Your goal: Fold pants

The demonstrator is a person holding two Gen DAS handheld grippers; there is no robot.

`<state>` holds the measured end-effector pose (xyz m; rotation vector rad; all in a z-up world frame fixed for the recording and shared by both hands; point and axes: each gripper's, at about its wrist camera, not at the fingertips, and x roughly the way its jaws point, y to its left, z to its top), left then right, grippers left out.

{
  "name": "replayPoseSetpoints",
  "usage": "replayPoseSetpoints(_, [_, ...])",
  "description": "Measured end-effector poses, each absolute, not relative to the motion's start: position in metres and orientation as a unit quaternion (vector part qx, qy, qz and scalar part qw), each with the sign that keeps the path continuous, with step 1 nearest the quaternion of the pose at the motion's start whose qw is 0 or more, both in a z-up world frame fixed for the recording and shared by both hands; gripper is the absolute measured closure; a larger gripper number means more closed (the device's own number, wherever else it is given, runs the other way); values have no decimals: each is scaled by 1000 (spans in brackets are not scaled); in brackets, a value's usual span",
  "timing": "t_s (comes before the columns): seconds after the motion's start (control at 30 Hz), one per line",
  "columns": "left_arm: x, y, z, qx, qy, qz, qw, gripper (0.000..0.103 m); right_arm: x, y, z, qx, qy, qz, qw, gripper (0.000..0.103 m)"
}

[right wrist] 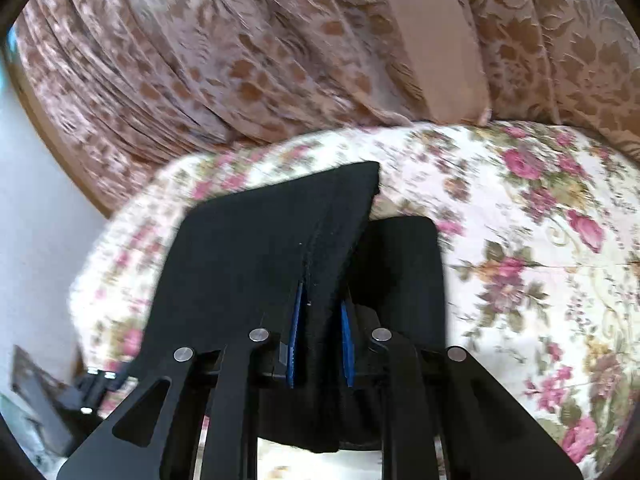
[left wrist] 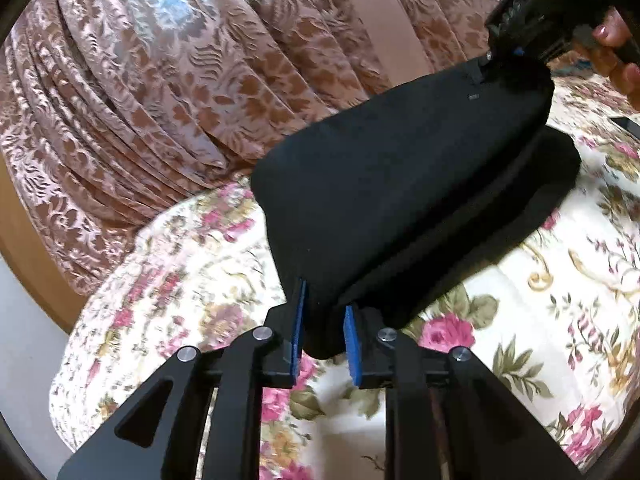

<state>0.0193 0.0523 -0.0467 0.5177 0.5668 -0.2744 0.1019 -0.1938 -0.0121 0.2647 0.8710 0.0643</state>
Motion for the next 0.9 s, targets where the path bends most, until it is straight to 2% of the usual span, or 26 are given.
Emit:
replayPoseSetpoints(0.1, [21, 59, -48, 227, 284, -150, 919, 85, 109, -195, -46, 124, 454, 16, 882, 87])
replayPoseSetpoints(0.2, [21, 71, -47, 191, 296, -171, 920, 83, 108, -200, -59, 143, 447, 11, 883, 87])
replayPoseSetpoints(0.3, [14, 91, -41, 130, 301, -212, 921, 75, 105, -200, -55, 145, 444, 4, 884, 87])
replayPoseSetpoints(0.43, [8, 130, -28, -1, 298, -267, 916, 57, 101, -205, -49, 159, 444, 7, 882, 85])
replayPoseSetpoints(0.5, [13, 139, -17, -22, 288, -256, 922, 55, 100, -203, -46, 154, 446, 7, 882, 80])
replayPoseSetpoints(0.6, [34, 145, -1, -50, 277, -240, 929, 50, 92, -202, -21, 132, 416, -29, 899, 80])
replayPoseSetpoints(0.7, [66, 133, 13, -59, 279, -231, 930, 49, 90, -198, 7, 118, 375, -29, 919, 80])
replayPoseSetpoints(0.83, [114, 101, 17, -40, 304, -226, 924, 49, 115, -173, 27, 67, 368, 2, 927, 80])
replayPoseSetpoints(0.9, [143, 81, 14, -27, 328, -220, 919, 56, 133, -161, 26, 46, 369, 17, 928, 80])
